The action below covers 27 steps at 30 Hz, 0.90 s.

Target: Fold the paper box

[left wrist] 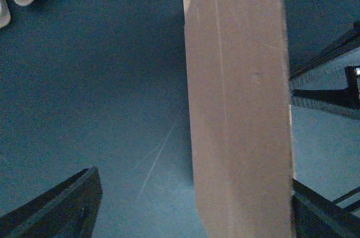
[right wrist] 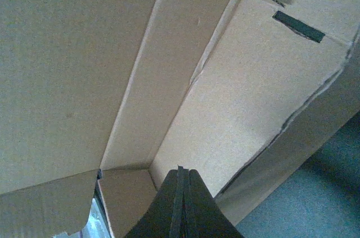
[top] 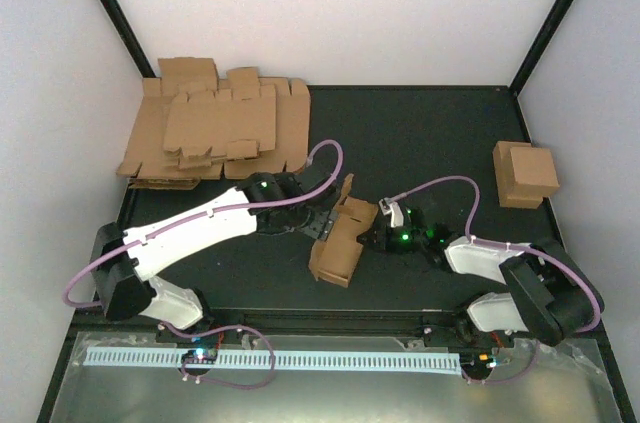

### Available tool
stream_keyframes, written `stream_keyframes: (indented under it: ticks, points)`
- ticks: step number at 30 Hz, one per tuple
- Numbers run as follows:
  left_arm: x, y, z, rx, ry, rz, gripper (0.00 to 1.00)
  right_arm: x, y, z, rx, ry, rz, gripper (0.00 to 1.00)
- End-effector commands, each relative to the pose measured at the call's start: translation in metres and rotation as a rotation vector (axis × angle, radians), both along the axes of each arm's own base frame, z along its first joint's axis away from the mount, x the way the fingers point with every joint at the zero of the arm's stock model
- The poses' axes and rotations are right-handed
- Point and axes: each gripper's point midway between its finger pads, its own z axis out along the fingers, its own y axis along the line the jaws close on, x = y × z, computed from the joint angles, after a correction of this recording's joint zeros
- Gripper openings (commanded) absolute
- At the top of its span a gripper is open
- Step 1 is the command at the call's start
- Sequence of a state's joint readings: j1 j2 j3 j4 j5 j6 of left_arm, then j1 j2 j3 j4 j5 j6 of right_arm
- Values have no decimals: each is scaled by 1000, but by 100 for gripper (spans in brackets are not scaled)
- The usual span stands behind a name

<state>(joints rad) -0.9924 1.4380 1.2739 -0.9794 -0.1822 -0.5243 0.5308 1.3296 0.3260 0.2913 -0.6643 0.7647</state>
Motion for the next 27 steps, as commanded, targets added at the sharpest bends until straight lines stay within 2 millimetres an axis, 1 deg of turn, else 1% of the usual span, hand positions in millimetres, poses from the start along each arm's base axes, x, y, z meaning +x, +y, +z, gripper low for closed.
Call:
stream_keyframes:
  ticks: [1, 7, 16, 18, 19, 21, 24, 25, 27]
  points:
    - [1, 14, 10, 9, -24, 5, 75, 0, -2, -8, -34, 7, -3, 2]
    - [1, 19, 10, -11, -18, 11, 62, -1, -3, -7, -38, 3, 0, 2]
    - [-1, 25, 4, -14, 15, 15, 45, -1, -2, -5, -35, -1, 2, 2]
    - [0, 26, 3, -16, 17, 15, 38, 0, -2, -4, -34, -3, 1, 2]
    - [0, 26, 4, -19, 19, 14, 32, 0, -2, -4, -34, -4, 2, 2]
    - [-2, 24, 5, -35, 26, 7, 23, 0, -2, -3, -33, -7, 3, 2]
    - [-4, 20, 7, -71, 35, -8, 5, 0, -2, -3, -32, -8, 6, 2]
    - [-4, 19, 9, -80, 32, -10, 2, 0, -2, -2, -31, -11, 8, 2]
    - [-4, 20, 12, -88, 21, -18, 2, 3, 0, 6, -31, -40, 14, 2]
